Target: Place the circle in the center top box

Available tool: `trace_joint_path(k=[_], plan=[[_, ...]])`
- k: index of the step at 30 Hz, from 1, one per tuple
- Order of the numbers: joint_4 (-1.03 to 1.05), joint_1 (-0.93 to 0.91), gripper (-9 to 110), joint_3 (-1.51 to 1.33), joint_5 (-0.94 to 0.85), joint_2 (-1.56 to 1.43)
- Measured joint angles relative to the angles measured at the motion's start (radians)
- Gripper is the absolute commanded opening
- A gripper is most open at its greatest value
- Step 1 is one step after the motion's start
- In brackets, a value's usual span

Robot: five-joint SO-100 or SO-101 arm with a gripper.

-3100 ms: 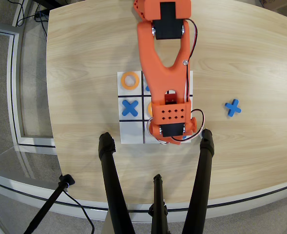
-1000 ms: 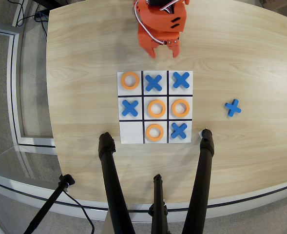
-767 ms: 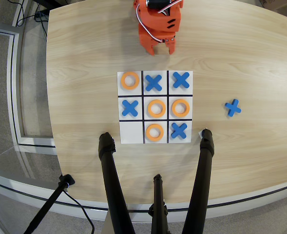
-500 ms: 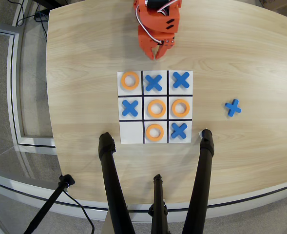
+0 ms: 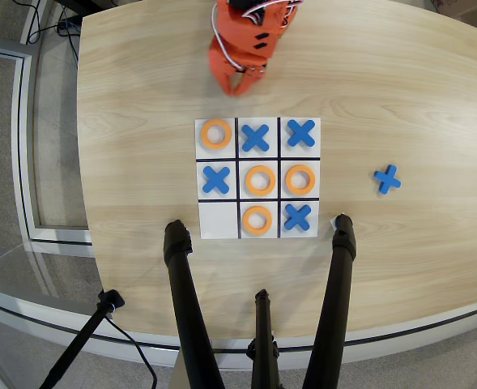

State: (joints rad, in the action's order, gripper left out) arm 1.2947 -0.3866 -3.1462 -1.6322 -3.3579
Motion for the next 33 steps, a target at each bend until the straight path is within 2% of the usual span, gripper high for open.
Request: trace_joint_path(k=[9,14,21,33], plan=[[0.000,-0.818,0,0.000,0.000,-0.018],[0.000,-1.101,0,0.000,0.002,-0.018],[0.000,-1.158,0,0.000,0.002,-0.018],[0.000,-1.154,0,0.000,0.002,-0.018]])
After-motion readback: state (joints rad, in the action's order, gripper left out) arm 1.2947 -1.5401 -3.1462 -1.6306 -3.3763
